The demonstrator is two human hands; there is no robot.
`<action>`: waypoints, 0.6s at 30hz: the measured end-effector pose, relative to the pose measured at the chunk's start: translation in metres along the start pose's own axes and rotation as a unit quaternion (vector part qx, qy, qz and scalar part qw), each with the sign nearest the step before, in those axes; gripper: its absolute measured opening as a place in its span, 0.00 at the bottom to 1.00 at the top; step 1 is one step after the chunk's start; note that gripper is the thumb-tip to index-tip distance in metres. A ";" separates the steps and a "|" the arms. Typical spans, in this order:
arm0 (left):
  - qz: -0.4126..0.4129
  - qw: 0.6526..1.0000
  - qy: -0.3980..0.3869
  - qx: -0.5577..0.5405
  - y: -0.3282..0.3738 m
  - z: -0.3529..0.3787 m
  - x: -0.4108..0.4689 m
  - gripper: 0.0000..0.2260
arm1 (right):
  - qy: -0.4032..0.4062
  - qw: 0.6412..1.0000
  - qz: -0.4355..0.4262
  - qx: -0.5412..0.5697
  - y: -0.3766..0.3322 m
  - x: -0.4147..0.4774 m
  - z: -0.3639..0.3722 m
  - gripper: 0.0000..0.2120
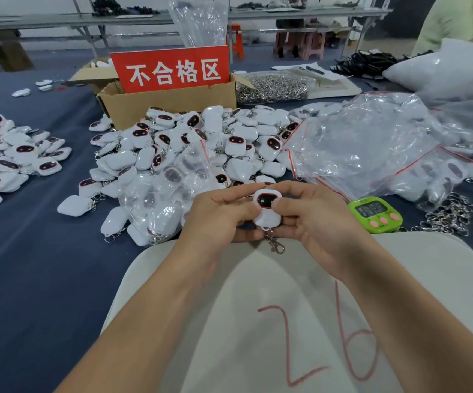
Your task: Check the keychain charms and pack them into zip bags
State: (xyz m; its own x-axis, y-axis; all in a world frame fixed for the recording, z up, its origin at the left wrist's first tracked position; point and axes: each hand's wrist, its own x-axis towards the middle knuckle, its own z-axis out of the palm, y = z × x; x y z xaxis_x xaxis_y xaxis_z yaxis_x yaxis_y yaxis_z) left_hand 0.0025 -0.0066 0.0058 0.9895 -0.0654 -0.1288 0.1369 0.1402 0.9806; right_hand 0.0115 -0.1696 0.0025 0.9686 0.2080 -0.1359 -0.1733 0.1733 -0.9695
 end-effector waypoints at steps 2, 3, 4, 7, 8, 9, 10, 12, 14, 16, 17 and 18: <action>-0.004 1.000 0.000 -0.002 0.000 -0.001 0.000 0.14 | -0.009 1.000 0.008 0.006 -0.001 0.000 -0.001 0.09; -0.006 1.000 0.000 -0.003 0.001 -0.001 0.000 0.14 | -0.013 1.000 0.011 0.011 -0.001 0.000 -0.001 0.09; -0.008 1.000 -0.001 -0.003 0.001 -0.001 0.000 0.14 | -0.014 1.000 0.012 0.016 -0.001 0.000 -0.001 0.09; -0.008 1.000 -0.005 -0.003 0.002 0.000 -0.001 0.17 | -0.015 1.000 0.013 0.024 -0.002 0.000 -0.001 0.10; -0.008 1.000 -0.007 -0.004 0.003 0.000 -0.001 0.18 | -0.016 1.000 0.013 0.023 -0.002 -0.001 -0.001 0.10; -0.009 1.000 -0.010 -0.004 0.004 0.000 -0.002 0.18 | -0.017 1.000 0.013 0.020 -0.002 -0.001 -0.001 0.10; -0.010 1.000 -0.013 -0.004 0.004 0.000 -0.002 0.18 | -0.018 1.000 0.013 0.017 -0.002 -0.001 -0.002 0.10; -0.013 1.000 -0.019 -0.003 0.005 0.000 -0.003 0.18 | -0.020 1.000 0.012 0.012 -0.003 -0.001 -0.002 0.10; -0.014 1.000 -0.022 -0.005 0.006 -0.001 -0.003 0.17 | -0.020 1.000 0.009 0.011 -0.004 -0.002 -0.002 0.10; -0.013 1.000 -0.024 -0.010 0.006 -0.002 -0.003 0.16 | -0.022 1.000 -0.001 0.003 -0.005 -0.004 -0.001 0.10; -0.012 1.000 -0.026 -0.012 0.005 -0.003 -0.002 0.16 | -0.023 1.000 -0.008 -0.001 -0.005 -0.004 -0.001 0.10; -0.011 0.999 -0.028 -0.014 0.005 -0.003 -0.002 0.16 | -0.024 1.000 -0.016 -0.006 -0.005 -0.005 -0.001 0.09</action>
State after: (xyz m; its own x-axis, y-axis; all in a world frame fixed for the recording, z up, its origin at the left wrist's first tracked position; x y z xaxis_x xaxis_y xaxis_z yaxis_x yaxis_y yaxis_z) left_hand 0.0013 -0.0026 0.0108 0.9822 -0.1245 -0.1406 0.1603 0.1666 0.9729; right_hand 0.0075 -0.1721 0.0080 0.9640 0.2486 -0.0945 -0.1395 0.1702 -0.9755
